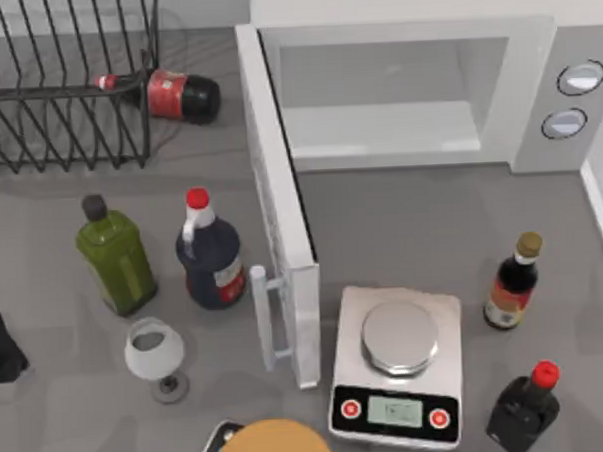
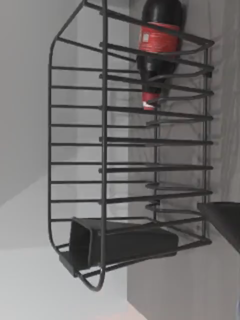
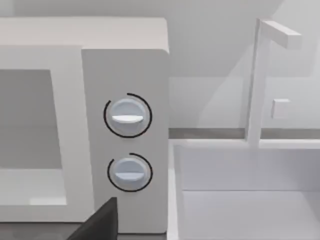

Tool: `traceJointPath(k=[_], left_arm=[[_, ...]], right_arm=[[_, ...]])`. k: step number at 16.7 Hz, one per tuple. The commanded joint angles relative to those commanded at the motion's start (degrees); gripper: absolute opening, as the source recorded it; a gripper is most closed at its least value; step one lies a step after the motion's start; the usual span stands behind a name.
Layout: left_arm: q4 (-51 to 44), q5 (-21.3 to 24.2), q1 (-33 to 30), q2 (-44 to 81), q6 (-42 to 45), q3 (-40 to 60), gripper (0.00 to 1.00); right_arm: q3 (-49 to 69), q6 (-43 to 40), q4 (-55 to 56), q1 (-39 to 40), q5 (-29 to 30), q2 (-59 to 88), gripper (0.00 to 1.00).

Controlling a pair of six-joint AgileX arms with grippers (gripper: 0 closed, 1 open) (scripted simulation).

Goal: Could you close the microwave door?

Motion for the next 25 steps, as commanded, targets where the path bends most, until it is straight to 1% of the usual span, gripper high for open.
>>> traceJointPath(k=[1, 14, 15, 23, 25], left_arm=[[0.0, 0.0, 0.0, 0.0, 0.0, 0.0, 1.00], [0.0, 0.0, 0.0, 0.0, 0.0, 0.0, 0.02], [0.0, 0.0, 0.0, 0.0, 0.0, 0.0, 0.00], [0.0, 0.0, 0.0, 0.0, 0.0, 0.0, 0.00], [0.1, 1.0, 1.0, -0.1, 0.0, -0.2, 0.00]], right_arm=[[0.0, 0.0, 0.0, 0.0, 0.0, 0.0, 1.00], [0.0, 0.0, 0.0, 0.0, 0.0, 0.0, 1.00], [0.0, 0.0, 0.0, 0.0, 0.0, 0.0, 1.00], [0.0, 0.0, 0.0, 0.0, 0.0, 0.0, 1.00], [0.0, 0.0, 0.0, 0.0, 0.0, 0.0, 1.00]])
